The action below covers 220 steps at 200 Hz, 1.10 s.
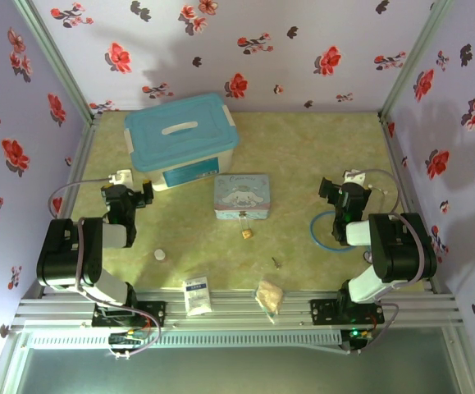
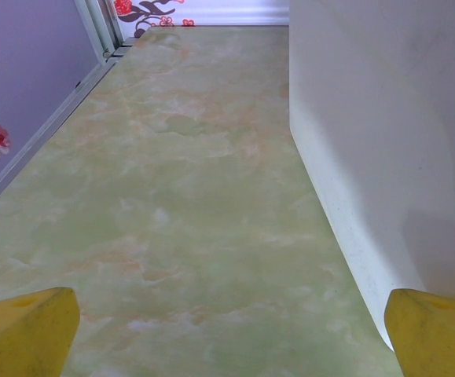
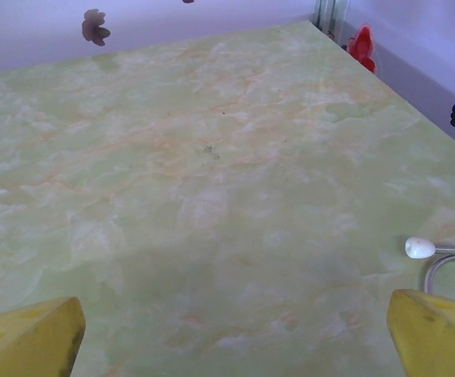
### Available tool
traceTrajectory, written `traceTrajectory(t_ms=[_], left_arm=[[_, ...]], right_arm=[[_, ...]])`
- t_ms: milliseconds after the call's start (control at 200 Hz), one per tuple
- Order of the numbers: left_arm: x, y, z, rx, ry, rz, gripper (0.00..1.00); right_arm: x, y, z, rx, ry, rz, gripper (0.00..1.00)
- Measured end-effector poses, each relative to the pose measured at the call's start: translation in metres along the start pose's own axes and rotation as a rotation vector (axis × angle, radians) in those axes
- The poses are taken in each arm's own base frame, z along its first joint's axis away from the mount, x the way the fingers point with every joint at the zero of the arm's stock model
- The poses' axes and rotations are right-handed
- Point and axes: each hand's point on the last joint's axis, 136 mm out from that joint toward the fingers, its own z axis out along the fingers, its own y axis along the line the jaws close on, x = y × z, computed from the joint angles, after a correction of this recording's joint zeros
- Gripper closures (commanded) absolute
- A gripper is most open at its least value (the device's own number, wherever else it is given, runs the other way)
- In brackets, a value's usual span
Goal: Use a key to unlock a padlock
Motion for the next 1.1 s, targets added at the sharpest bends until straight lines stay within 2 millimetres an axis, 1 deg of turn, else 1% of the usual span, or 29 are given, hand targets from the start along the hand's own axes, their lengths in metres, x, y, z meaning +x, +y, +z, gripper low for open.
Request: traceTrajectory(t_ms=[155, 210, 275, 340, 375, 490, 595, 670, 745, 810, 890, 955, 1060, 1100], left_arm=[[-0.003, 0.004, -0.001, -0.007, -0.021, -0.031, 0.00], [-0.001, 0.008, -0.004, -0.013, -0.027, -0.042, 0.00], [0.002, 0.010, -0.008, -0.017, -0.025, -0.050, 0.00], [-0.003, 0.011, -0.014, -0.017, -0.037, -0.062, 0.00], [-0.009, 0.012, -0.017, -0.017, -0.050, -0.067, 0.00], [-0.037, 0.015, -0.031, -0.018, -0.124, -0.083, 0.00], [-0.060, 0.020, -0.045, -0.031, -0.188, -0.113, 0.00], [-0.072, 0.024, -0.054, -0.037, -0.224, -0.146, 0.00], [-0.083, 0.028, -0.065, -0.038, -0.254, -0.207, 0.00], [-0.091, 0.032, -0.076, -0.037, -0.274, -0.282, 0.00], [-0.093, 0.036, -0.087, -0.032, -0.276, -0.378, 0.00], [-0.088, 0.037, -0.093, -0.024, -0.248, -0.451, 0.00], [-0.078, 0.026, -0.100, 0.040, -0.177, -0.522, 0.00], [-0.075, 0.018, -0.103, 0.088, -0.148, -0.546, 0.00]], right_arm=[[0.000, 0.000, 0.000, -0.003, 0.004, -0.001, 0.01], [0.000, 0.001, -0.002, -0.004, 0.016, -0.004, 0.01], [-0.007, 0.002, -0.003, -0.007, 0.019, -0.004, 0.01], [-0.020, 0.003, -0.005, -0.014, -0.002, -0.003, 0.01], [-0.026, 0.004, -0.008, -0.020, -0.015, -0.002, 0.01], [-0.041, 0.004, -0.020, -0.025, -0.039, 0.004, 0.01], [-0.061, -0.003, -0.036, 0.004, -0.065, 0.069, 0.01], [-0.079, -0.006, -0.047, 0.009, -0.074, 0.126, 0.01], [-0.097, -0.003, -0.055, -0.017, -0.082, 0.174, 0.01], [-0.105, 0.002, -0.062, -0.050, -0.074, 0.211, 0.01], [-0.098, 0.007, -0.067, -0.083, -0.028, 0.254, 0.01], [-0.083, 0.013, -0.070, -0.115, 0.043, 0.282, 0.01], [-0.056, 0.029, -0.076, -0.193, 0.178, 0.311, 0.03], [-0.046, 0.036, -0.080, -0.228, 0.232, 0.318, 0.04]])
